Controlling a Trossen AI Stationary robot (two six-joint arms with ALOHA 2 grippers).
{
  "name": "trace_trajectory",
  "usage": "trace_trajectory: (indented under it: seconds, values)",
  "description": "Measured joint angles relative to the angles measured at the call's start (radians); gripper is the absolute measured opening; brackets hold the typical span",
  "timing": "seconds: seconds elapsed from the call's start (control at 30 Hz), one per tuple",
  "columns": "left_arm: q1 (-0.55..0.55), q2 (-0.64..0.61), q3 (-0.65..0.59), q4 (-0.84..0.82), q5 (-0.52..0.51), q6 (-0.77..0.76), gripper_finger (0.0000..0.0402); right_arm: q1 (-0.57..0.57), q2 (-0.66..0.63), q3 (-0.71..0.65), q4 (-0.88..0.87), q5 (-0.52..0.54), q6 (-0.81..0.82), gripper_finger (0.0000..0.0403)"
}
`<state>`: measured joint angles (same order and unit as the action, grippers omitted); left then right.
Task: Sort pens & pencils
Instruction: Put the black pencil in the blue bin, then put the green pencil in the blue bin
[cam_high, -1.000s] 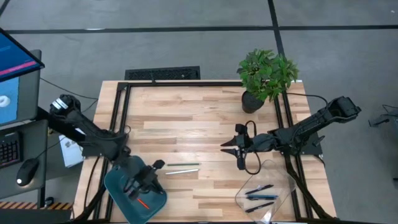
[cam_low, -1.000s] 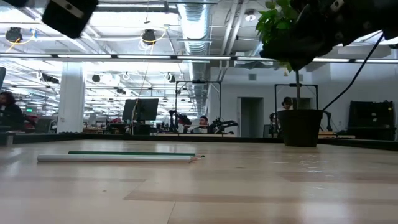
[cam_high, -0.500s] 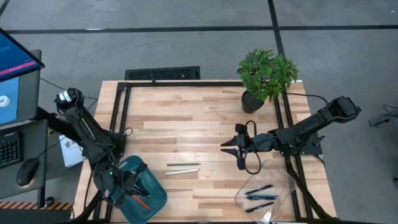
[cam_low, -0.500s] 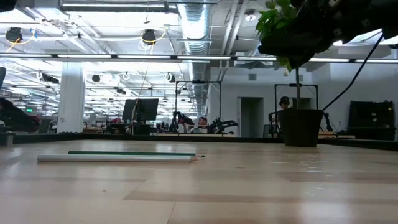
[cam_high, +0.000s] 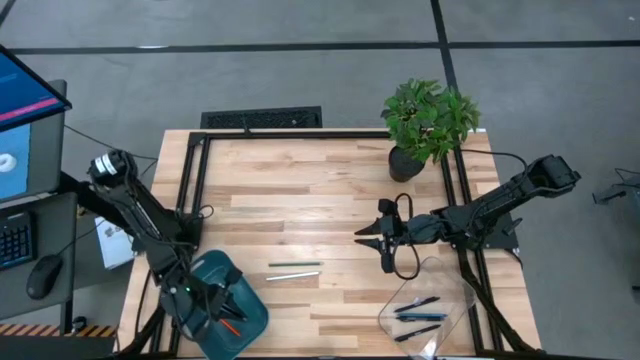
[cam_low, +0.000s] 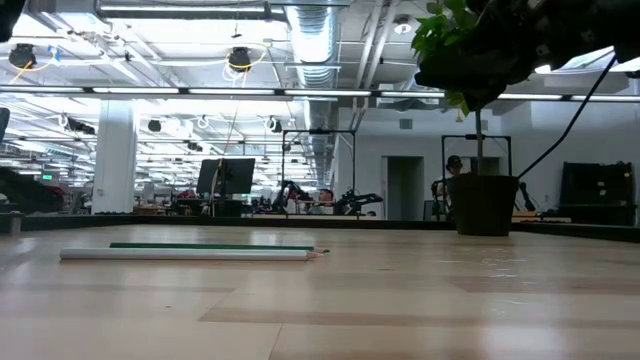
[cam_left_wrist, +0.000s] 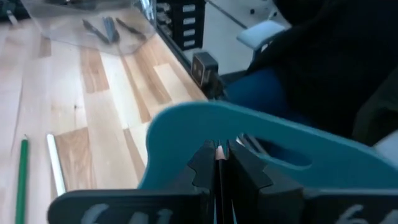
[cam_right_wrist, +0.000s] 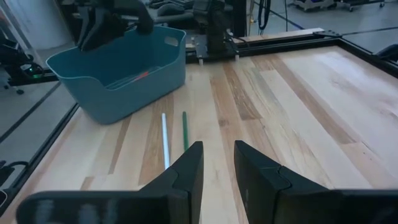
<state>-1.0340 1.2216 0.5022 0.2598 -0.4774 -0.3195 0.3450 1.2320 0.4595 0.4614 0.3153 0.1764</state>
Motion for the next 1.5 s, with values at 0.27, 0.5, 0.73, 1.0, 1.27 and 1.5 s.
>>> trace_trajectory:
  seconds: [0.27,0.5,0.73,1.0,1.27,1.5]
  values:
    - [0.000,0.098,0.000,0.036,0.000,-0.034,0.0011,0.000,0.000,0.000,-0.001,0.000,0.000,0.0113]
    - [0.000,0.109,0.000,0.020,-0.004,-0.042,0.0011,0.000,0.000,0.000,-0.001,0.000,0.019,0.0113]
    - [0.000,0.109,0.000,-0.001,-0.064,-0.085,0.0021,0.002,0.000,0.000,-0.001,0.000,0.018,0.0113]
    - [0.000,0.109,0.000,-0.070,-0.112,-0.170,0.0069,0.002,0.000,0.000,-0.003,0.000,0.018,0.0113]
    - [-0.003,0.108,0.000,-0.070,-0.107,-0.172,0.0084,0.002,0.000,0.000,-0.003,0.000,0.018,0.0113]
    - [-0.004,0.108,0.000,-0.059,-0.128,-0.174,0.0084,0.002,0.000,0.000,-0.003,0.000,0.018,0.0113]
